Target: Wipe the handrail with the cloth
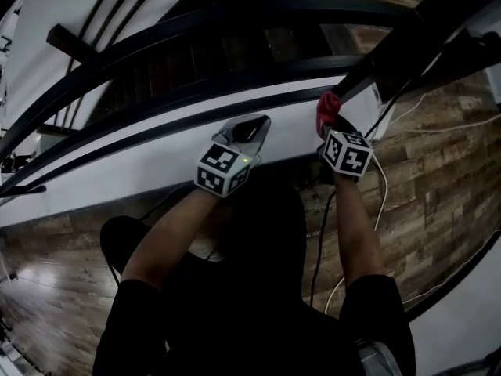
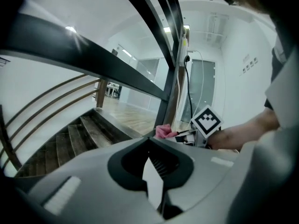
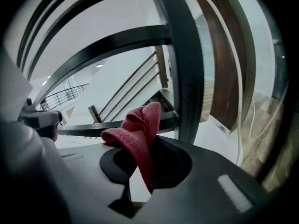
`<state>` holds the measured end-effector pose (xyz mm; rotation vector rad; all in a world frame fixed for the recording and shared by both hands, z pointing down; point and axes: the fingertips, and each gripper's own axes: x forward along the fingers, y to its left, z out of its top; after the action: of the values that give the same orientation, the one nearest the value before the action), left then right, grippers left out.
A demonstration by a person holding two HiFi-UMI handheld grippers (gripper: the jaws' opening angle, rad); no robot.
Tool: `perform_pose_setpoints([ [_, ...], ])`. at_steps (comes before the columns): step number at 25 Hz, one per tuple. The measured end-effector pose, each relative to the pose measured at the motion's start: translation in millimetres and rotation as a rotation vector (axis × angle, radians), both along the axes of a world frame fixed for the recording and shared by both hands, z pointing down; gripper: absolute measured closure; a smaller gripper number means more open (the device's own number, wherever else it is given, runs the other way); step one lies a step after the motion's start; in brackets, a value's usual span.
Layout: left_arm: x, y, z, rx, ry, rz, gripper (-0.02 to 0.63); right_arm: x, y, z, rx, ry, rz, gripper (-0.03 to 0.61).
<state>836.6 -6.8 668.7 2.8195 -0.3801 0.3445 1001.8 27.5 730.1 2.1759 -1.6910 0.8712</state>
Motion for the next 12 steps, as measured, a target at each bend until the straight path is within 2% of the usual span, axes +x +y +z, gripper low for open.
perform_pose_setpoints([
  [4,-43.7,-5.4,-8.5,0.007,0.038,-0.099,0.614,-75.5,-4.1,-32.1,0.099,0.128,-0.249,0.528],
  [6,-66.3,-6.3,-23.3,0.054,0.061,-0.109,0.614,-119.6,-7.0,-53.3,0.161,0.176,-0.382,0.528],
  [10,-115.5,-2.5,-52.1,0.214,0.015,-0.005,0.614,-209.7,-12.2,-91.0,0.276,0.236,-0.674,0.528],
  [12,-150.9,-3.2,-69.9,0.263,-0.002,0.028,0.614,-252.1,-16.3,-111.3,0.340,0.256,-0.808,0.528],
])
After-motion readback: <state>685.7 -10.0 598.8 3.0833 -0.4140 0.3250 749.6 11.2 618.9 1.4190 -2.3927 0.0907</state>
